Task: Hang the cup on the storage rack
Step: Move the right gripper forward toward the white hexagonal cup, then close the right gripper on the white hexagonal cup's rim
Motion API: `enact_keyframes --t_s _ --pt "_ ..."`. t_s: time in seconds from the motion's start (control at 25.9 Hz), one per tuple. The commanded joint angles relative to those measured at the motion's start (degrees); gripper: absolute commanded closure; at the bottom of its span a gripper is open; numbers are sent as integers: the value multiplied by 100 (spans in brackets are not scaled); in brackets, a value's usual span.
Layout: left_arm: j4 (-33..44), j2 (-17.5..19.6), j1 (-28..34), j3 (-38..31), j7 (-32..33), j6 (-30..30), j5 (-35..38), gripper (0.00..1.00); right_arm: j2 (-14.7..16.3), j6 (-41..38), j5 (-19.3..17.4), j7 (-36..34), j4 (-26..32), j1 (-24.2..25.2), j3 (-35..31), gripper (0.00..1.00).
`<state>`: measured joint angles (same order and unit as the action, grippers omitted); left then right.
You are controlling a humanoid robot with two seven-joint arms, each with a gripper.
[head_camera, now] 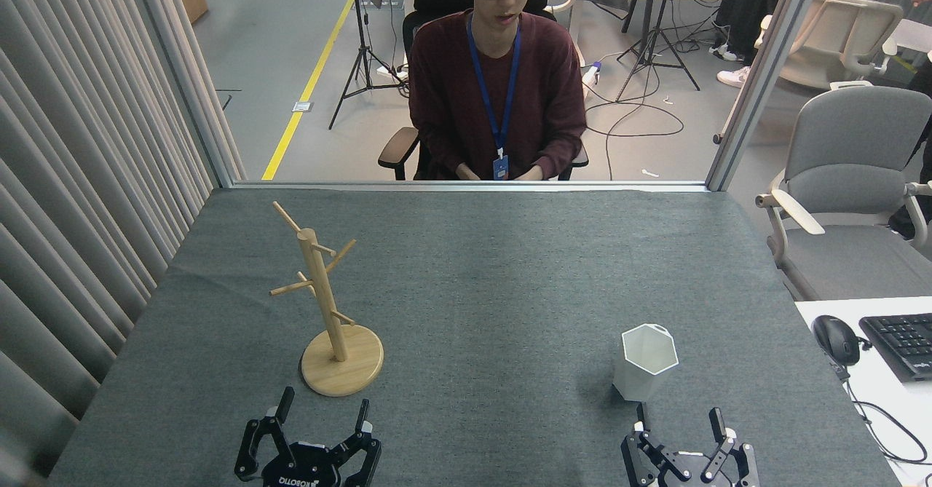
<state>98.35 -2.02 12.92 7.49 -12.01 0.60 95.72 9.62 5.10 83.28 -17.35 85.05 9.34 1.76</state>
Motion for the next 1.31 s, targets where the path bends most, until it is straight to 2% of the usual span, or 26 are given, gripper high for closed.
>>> enact_keyframes --t_s 0.0,0.15,0.39,1.27 --pt "0 0 9 -19 -12 11 -1 1 -4 8 -23 3 -462 -301 0 2" --pt "0 35 26 -54 -12 11 -1 1 -4 8 -23 -5 -928 -714 0 2" --pt "9 35 26 -63 -12 11 -1 1 31 0 -23 -23 -1306 -1110 0 2" --pt "0 35 9 -63 -21 11 -1 1 -13 0 -5 -58 -2431 -1980 35 2"
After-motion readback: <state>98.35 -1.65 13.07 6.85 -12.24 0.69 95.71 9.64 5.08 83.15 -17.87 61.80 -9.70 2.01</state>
